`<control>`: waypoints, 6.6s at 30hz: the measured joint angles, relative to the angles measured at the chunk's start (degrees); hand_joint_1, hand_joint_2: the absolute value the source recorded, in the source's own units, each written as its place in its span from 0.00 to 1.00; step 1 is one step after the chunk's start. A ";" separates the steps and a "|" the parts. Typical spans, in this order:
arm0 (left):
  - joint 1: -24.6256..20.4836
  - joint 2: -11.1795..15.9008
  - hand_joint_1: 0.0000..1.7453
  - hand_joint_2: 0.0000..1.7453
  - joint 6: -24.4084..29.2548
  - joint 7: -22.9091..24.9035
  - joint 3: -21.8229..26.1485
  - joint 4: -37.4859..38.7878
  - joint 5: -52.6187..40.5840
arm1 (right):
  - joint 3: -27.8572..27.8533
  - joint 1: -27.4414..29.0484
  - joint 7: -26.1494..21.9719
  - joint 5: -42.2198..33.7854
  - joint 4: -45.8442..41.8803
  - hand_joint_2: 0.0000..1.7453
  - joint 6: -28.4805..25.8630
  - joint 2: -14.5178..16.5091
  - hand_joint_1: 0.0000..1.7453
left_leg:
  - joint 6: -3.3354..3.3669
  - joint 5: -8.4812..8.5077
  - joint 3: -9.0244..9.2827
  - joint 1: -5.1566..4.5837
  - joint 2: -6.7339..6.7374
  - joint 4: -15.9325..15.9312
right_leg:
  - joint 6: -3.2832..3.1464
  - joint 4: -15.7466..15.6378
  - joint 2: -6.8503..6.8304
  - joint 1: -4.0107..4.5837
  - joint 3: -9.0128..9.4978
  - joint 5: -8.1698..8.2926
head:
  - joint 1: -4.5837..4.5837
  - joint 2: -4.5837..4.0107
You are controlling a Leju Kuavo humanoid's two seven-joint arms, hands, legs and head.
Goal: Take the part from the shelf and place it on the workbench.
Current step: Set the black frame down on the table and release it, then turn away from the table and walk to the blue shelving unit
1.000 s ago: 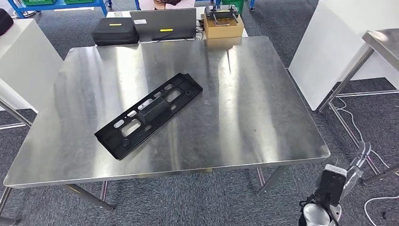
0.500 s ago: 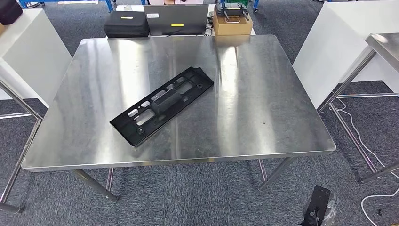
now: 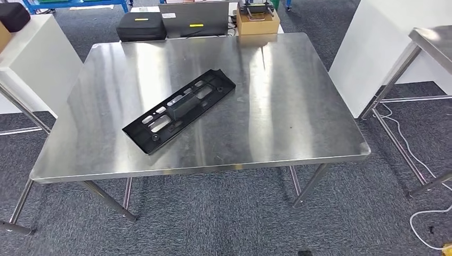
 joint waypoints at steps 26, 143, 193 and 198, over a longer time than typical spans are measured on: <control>-0.51 -0.12 0.00 0.00 -0.11 2.39 0.16 -0.04 0.58 | 7.86 -0.52 3.71 5.95 1.32 0.00 10.22 1.07 0.00 | 0.63 8.08 1.40 -0.09 0.61 -6.62 | 2.69 -0.32 0.40 0.73 3.54 -2.96 | 0.41 0.00; 1.08 -2.76 0.00 0.00 1.96 3.33 -1.59 0.68 -3.09 | 9.31 2.05 4.44 11.24 1.78 0.00 15.08 1.32 0.00 | 2.60 3.99 4.31 -0.09 0.47 -7.27 | 2.56 15.33 -0.01 0.61 -8.07 -5.08 | 0.39 0.00; -0.74 -3.82 0.00 0.00 6.29 -2.56 -3.52 1.14 -5.60 | 7.29 2.32 4.15 13.90 1.80 0.00 18.64 2.72 0.00 | -1.35 2.56 2.48 0.33 2.96 -2.03 | 0.57 0.86 -4.90 0.38 0.60 -1.54 | -0.33 0.00; -0.94 -3.98 0.00 0.00 6.54 -4.32 -4.10 1.13 -6.04 | 6.75 2.11 3.94 14.09 1.76 0.00 18.63 2.75 0.00 | 0.84 3.79 4.04 -0.41 2.07 -6.09 | 2.04 1.31 -6.46 1.10 0.84 -2.27 | 0.11 0.00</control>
